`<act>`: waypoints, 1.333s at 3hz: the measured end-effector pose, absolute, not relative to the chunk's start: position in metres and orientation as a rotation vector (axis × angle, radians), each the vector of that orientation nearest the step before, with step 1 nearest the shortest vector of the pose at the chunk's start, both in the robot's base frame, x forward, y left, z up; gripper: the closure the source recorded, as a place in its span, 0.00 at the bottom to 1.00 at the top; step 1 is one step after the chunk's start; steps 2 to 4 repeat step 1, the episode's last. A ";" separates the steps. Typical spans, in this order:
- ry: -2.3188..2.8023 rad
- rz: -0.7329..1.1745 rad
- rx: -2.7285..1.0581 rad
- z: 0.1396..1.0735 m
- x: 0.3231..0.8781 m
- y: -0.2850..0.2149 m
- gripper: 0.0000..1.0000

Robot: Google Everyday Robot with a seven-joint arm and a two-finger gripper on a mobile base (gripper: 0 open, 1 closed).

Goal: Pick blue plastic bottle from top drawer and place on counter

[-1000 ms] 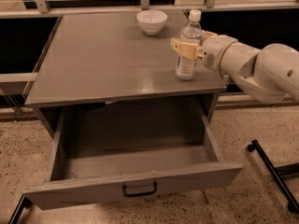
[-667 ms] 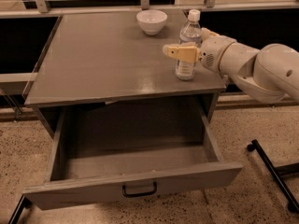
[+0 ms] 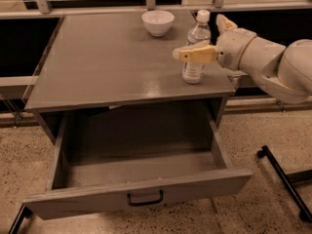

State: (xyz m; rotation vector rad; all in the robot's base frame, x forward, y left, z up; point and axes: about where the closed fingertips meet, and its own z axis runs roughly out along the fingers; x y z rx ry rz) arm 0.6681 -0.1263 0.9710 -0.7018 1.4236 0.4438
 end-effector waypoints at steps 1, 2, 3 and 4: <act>1.416 0.451 -0.720 0.972 0.665 -0.123 0.00; 1.416 0.451 -0.720 0.972 0.665 -0.123 0.00; 1.416 0.451 -0.720 0.972 0.665 -0.123 0.00; 1.416 0.451 -0.720 0.972 0.665 -0.123 0.00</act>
Offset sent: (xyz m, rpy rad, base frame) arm 0.0000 0.0000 0.0000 0.0000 0.0000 0.0000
